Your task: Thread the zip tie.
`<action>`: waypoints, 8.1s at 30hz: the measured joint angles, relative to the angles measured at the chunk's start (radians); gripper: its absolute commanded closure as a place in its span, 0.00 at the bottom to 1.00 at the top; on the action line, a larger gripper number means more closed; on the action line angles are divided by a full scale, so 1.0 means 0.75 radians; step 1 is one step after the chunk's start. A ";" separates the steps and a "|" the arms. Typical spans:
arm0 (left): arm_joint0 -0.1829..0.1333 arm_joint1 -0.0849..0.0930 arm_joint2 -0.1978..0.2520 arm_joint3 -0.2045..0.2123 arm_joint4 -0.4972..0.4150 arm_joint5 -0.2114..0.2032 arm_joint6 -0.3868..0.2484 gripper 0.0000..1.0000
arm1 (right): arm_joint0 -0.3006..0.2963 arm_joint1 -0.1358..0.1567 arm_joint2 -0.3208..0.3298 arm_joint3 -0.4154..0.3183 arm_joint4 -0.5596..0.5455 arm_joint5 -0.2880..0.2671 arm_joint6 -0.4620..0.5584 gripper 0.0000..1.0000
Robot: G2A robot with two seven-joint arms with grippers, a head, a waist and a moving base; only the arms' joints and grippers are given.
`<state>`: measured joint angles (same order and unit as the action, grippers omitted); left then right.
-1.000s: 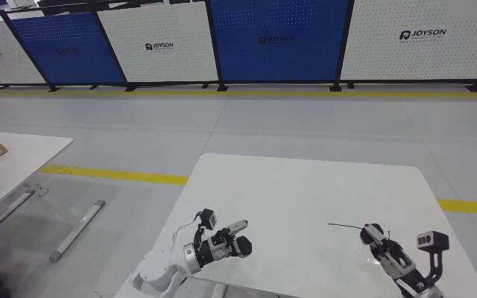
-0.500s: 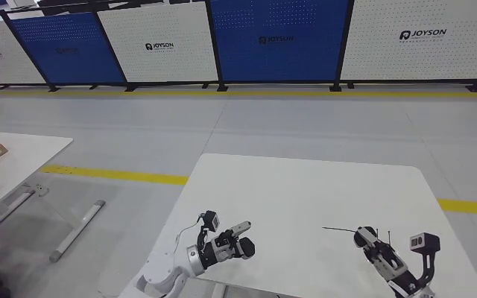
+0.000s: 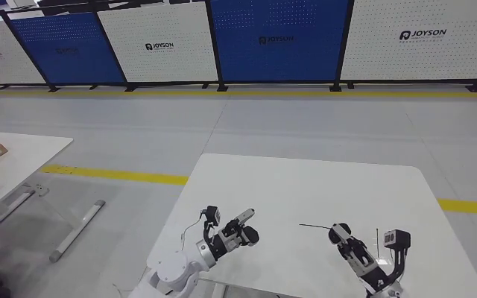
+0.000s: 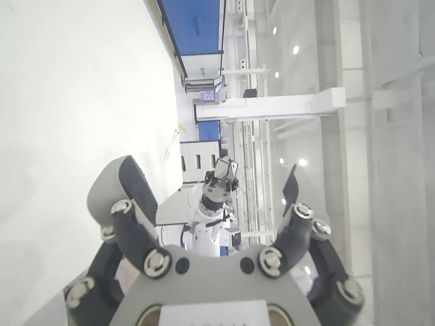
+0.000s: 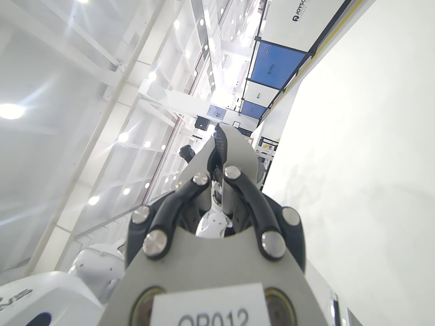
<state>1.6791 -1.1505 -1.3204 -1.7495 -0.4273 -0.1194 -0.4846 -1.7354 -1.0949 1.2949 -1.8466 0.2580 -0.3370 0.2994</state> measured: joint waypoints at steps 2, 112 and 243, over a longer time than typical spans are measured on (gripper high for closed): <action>0.000 0.000 0.000 -0.001 -0.001 0.000 -0.002 0.00 | 0.000 0.000 0.001 0.000 0.001 0.000 0.002 1.00; -0.184 -0.029 0.272 0.004 0.070 0.077 0.043 0.00 | 0.106 -0.045 -0.165 0.136 -0.061 0.049 0.031 1.00; -0.232 -0.024 0.405 0.036 0.215 -0.009 0.185 1.00 | 0.119 -0.100 -0.171 0.158 -0.175 0.070 -0.010 1.00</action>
<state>1.5054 -1.1681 -1.0169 -1.7226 -0.2658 -0.1264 -0.3461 -1.6461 -1.1701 1.1665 -1.7278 0.1267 -0.2843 0.2923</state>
